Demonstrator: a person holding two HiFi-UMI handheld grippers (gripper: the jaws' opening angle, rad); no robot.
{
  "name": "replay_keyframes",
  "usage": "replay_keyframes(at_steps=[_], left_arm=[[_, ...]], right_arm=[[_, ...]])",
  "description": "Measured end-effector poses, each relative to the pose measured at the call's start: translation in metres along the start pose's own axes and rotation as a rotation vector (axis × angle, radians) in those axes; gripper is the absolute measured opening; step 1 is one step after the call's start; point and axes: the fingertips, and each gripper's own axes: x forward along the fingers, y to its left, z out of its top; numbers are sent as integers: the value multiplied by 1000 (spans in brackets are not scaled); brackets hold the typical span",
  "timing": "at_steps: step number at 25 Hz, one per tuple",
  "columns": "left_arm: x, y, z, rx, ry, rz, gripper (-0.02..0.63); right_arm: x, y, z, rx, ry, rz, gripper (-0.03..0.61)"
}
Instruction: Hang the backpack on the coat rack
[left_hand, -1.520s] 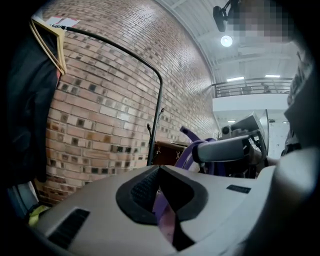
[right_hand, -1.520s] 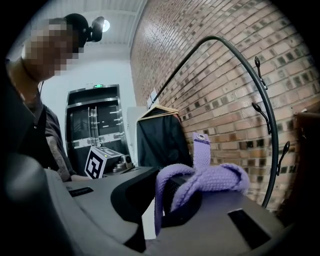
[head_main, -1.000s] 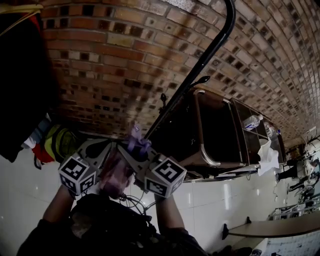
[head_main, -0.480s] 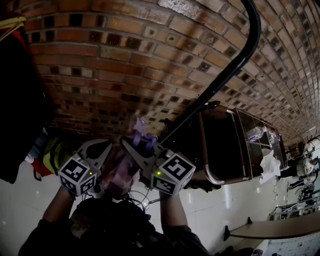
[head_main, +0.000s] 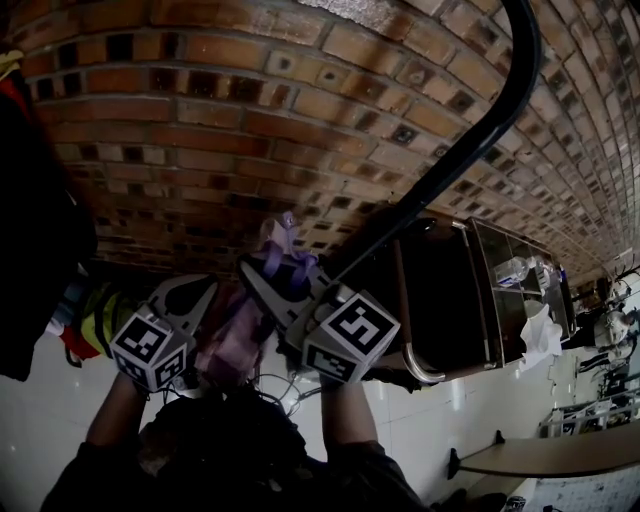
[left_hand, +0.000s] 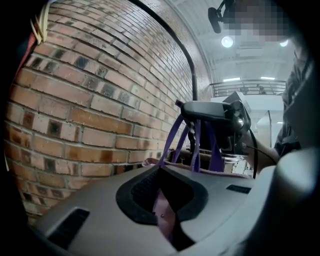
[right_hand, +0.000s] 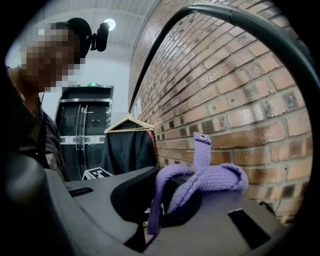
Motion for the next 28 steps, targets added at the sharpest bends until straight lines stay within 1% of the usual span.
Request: replay_keyframes(at_steps=[4,8,13,17,23,28], left_arm=[[10,4,4,-13,-4,24,14],[21,7,6,-15,-7,46,14],[38,-4,1,-23,4,30,14],[47,-16,-6,-29,22,10,14],[55,-26,-9,-29,31,-4,14],[54,-26,-12,-22,50,1,14]], right_arm=[[1,-14,9,-17,8,0,2],[-16,-35,20,5,-35,-44,2],[-40,-47,20,33,-76,-102,2],[-54,-46,14,18,-94,-123,2],[-66,-52,-9,123,-106,-148,2],[-74,-58,-11,128,-146,-167,2]])
